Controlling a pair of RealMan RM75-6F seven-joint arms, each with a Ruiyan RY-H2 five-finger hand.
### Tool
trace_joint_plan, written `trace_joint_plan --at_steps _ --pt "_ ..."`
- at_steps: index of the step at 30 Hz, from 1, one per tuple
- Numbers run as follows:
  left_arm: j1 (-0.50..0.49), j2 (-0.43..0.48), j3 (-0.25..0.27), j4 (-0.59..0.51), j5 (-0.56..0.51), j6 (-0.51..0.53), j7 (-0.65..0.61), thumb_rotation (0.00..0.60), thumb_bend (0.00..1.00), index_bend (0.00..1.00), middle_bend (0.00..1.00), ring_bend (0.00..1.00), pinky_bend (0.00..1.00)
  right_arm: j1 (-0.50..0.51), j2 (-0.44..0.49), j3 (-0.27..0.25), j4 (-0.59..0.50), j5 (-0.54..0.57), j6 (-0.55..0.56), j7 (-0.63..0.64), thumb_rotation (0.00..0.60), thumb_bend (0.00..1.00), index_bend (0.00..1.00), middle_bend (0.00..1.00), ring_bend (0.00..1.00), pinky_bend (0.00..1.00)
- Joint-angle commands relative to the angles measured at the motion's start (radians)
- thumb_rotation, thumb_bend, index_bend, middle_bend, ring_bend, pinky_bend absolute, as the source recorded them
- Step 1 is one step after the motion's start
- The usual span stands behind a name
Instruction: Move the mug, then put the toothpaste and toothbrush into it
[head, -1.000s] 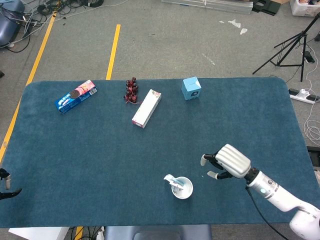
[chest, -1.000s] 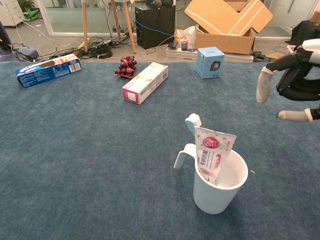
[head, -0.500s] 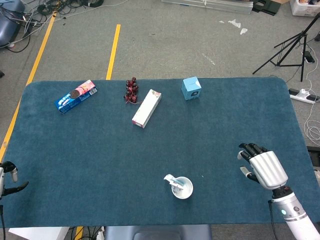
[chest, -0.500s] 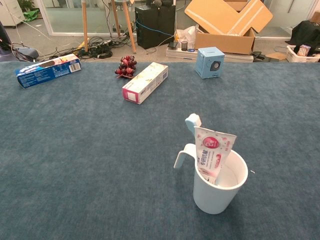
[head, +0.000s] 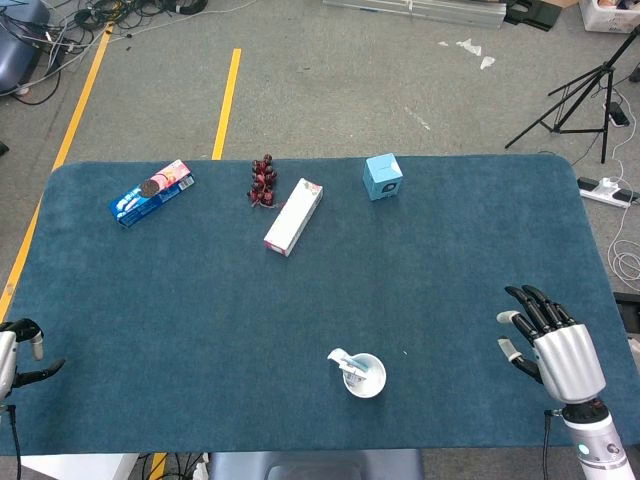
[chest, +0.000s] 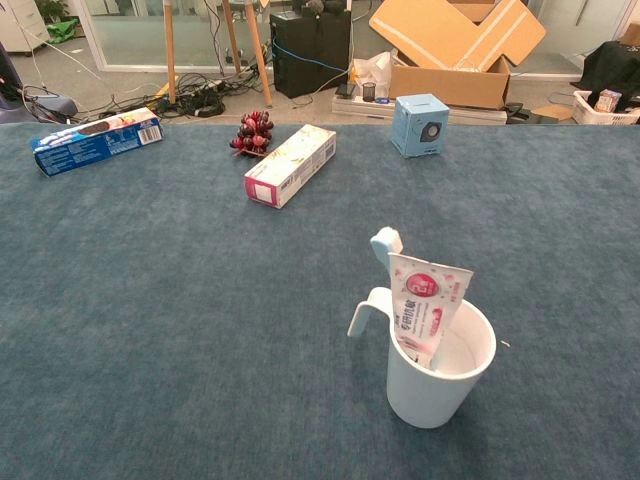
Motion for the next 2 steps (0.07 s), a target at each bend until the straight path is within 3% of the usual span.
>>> trace_joint_plan --at_steps 1,2 --pt "0.0 0.002 -0.001 -0.005 -0.002 -0.002 -0.001 0.6 0.0 0.74 0.48 0.43 0.56 -0.011 0.003 0.013 0.013 -0.004 0.0 0.032 0.6 0.2 0.48 0.26 0.21 0.45" --pt "0.0 0.002 0.0 -0.005 -0.002 -0.004 0.001 0.6 0.0 0.74 0.48 0.43 0.56 -0.01 0.005 0.02 0.014 0.005 -0.01 0.044 0.6 0.2 0.48 0.26 0.21 0.45"
